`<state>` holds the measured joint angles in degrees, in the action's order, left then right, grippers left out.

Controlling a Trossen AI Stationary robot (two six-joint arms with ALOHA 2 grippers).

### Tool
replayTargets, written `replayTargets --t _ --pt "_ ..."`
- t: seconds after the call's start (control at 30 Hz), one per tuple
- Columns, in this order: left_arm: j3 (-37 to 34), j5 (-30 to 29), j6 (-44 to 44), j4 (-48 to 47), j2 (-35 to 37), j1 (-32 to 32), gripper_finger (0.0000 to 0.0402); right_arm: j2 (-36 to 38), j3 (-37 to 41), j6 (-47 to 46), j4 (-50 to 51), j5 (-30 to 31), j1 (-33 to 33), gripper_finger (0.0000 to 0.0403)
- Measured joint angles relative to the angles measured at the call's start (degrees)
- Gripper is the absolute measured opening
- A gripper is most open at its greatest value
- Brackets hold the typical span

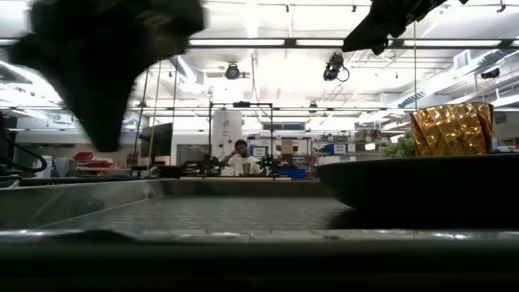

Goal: Pick and place plate/cup/fork/spoon on tray
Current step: Put the orange fork on the black serving tray to the left of the black plate

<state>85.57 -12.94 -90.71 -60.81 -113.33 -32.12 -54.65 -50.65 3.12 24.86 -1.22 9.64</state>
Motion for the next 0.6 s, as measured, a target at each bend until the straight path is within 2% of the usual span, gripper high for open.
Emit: replayTargets --t 0.13,0.4,0.6 --pt "-0.9 3.6 -6.8 -9.0 -0.1 -1.9 0.0051 0.5 0.0 1.3 -0.4 -0.5 -0.1 0.0103" --pt "-10.2 7.0 -9.5 -7.2 4.1 -2.6 0.0006 0.7 0.0 2.7 -2.4 -1.5 -0.1 0.0103" --pt "-21.3 5.8 -16.1 0.1 14.6 -3.2 0.0006 0.7 0.0 2.7 -2.6 -1.9 -0.1 0.0103"
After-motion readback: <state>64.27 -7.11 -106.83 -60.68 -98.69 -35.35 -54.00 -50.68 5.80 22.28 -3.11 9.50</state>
